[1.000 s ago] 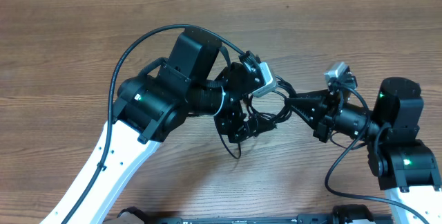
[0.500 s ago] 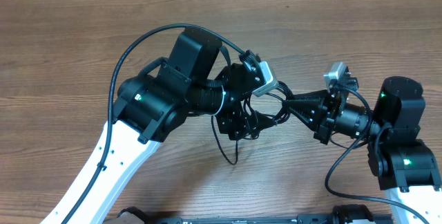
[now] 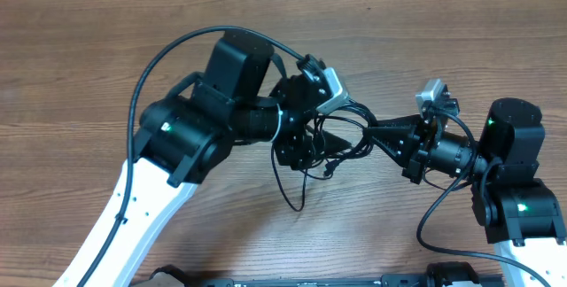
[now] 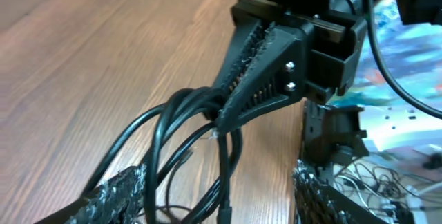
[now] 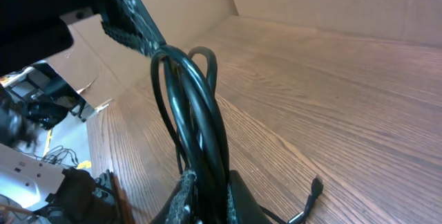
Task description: Untangle cables
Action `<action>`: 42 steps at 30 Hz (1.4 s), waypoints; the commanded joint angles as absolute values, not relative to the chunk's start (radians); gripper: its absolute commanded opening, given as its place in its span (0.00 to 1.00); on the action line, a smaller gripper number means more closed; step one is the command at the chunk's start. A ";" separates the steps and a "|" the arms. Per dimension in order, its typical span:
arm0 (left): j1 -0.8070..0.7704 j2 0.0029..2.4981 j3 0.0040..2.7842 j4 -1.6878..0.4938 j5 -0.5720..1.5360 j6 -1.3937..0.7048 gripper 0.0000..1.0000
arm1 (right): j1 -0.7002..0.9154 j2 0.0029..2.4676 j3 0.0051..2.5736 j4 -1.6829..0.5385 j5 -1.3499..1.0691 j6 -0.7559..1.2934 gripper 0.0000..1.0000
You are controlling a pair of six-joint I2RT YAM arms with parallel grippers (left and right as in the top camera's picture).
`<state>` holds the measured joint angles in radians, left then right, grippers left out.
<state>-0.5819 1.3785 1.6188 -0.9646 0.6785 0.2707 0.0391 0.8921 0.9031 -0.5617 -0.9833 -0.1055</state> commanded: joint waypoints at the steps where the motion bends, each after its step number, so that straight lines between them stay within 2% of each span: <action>1: -0.573 1.337 1.641 -0.962 0.589 0.226 0.71 | 0.038 0.888 0.924 -0.553 -0.985 -0.109 0.08; 9: -0.573 1.335 1.641 -0.969 0.486 0.178 0.68 | 0.038 0.888 0.924 -0.549 -0.989 -0.109 0.08; 18: -0.574 1.346 1.641 -0.980 0.498 0.176 0.67 | 0.038 0.888 0.924 -0.510 -1.076 -0.109 0.08; 21: -0.575 1.347 1.641 -0.980 0.559 0.178 0.66 | 0.038 0.888 0.924 -0.502 -1.075 -0.108 0.08; 42: -0.577 1.350 1.641 -0.987 0.609 0.178 0.62 | 0.038 0.888 0.924 -0.502 -1.079 -0.104 0.08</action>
